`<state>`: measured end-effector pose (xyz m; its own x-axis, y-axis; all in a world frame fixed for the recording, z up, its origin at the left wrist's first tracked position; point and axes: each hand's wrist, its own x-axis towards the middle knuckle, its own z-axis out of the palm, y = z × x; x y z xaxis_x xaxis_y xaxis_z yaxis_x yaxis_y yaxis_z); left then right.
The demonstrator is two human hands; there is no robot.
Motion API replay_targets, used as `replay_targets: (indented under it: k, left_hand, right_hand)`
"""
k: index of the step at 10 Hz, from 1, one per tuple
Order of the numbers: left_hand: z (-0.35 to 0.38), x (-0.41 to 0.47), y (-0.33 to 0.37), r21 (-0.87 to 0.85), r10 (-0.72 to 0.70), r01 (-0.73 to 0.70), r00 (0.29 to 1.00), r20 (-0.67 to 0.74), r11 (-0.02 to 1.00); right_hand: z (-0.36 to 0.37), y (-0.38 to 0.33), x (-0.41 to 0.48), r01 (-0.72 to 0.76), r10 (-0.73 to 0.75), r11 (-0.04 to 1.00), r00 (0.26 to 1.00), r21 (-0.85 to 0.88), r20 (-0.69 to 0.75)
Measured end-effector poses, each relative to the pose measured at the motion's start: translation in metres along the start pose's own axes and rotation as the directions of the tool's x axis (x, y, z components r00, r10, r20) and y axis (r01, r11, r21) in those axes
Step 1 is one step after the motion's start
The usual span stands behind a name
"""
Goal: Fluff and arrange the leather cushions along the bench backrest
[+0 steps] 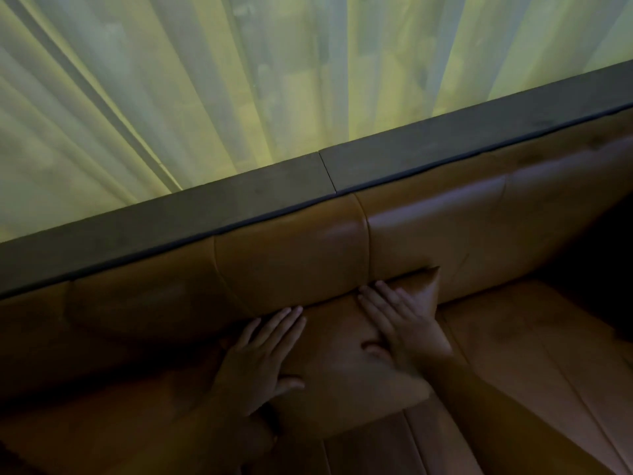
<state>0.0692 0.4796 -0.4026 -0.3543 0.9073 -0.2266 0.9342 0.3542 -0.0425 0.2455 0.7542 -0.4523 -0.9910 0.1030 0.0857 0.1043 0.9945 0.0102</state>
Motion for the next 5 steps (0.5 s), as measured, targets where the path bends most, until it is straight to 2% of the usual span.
replay_targets:
  k: [1, 2, 3, 4, 5]
  left_hand:
    - [-0.005, -0.006, -0.007, 0.037, -0.017, 0.016, 0.999, 0.027, 0.999]
    - [-0.012, -0.021, -0.018, 0.082, -0.055, 0.051, 0.997, 0.051, 0.995]
    - [-0.019, -0.034, -0.032, 0.085, -0.055, 0.050, 0.997, 0.052, 0.995]
    - [-0.040, -0.037, -0.032, 0.101, -0.009, 0.000, 0.996, 0.094, 0.995]
    - [-0.068, -0.049, -0.025, 0.034, -0.079, 0.074, 0.984, 0.161, 0.997]
  right_hand:
    - [-0.004, 0.027, -0.025, -0.277, 0.277, 0.960, 0.961, 0.027, -0.001]
    - [-0.009, 0.017, -0.028, -0.461, 0.460, 0.882, 0.887, 0.095, 0.029]
    - [-0.024, -0.010, -0.018, -0.599, 0.610, 0.761, 0.791, 0.249, 0.038]
    - [-0.043, -0.038, -0.005, -0.559, 0.587, 0.778, 0.809, 0.287, -0.016]
    - [-0.069, -0.071, 0.000, -0.494, 0.532, 0.809, 0.846, 0.319, -0.039]
